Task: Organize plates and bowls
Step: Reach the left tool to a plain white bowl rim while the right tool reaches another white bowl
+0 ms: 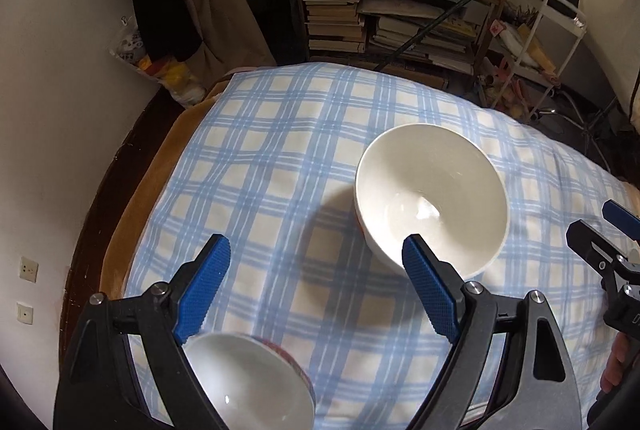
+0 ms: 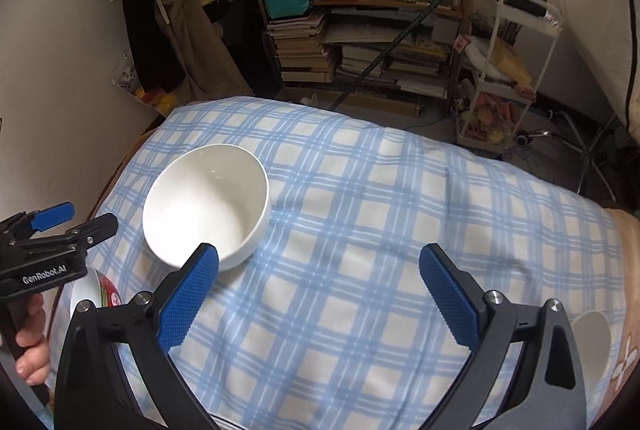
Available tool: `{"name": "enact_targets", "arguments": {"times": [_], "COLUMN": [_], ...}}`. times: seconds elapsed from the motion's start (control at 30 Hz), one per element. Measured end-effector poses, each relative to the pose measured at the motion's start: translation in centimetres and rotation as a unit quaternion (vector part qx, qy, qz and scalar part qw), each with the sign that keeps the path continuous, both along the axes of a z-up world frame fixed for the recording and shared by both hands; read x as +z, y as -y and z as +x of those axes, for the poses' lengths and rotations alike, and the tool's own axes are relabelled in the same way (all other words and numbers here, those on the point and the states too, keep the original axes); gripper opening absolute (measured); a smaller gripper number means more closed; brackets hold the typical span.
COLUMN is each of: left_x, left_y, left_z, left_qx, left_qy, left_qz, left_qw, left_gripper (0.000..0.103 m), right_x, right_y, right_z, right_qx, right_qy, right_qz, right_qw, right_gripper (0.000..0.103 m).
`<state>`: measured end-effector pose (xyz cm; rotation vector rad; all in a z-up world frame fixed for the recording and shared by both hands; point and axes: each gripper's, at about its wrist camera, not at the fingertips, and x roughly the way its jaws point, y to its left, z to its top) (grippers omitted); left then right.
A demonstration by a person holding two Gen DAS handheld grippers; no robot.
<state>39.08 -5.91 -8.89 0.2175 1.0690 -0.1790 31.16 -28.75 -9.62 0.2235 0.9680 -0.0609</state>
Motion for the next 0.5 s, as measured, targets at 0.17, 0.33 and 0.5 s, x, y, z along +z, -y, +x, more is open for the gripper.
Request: {"name": "enact_targets", "arguments": {"times": [0.17, 0.33, 0.5], "left_x": [-2.0, -3.6, -5.0], "left_y": [1.4, 1.7, 2.1], "left_z": [1.9, 3.0, 3.7], "left_qx": [-0.009, -0.002, -0.001], "left_qy": [-0.019, -0.036, -0.057], "left_qz": [0.019, 0.018, 0.009], "left_qw": [0.9996, 0.9992, 0.9983], "left_gripper": [0.087, 0.074, 0.034], "right_x": [-2.0, -3.8, -5.6], "right_y": [-0.4, -1.1, -1.5], "right_z": [2.4, 4.4, 5.7], "right_qx": [0.005, 0.020, 0.027], "right_qy": [-0.019, -0.033, -0.059], "right_qz": [0.021, 0.054, 0.082], "right_qw": [1.000, 0.998, 0.995], "right_gripper": [0.092, 0.076, 0.054]}}
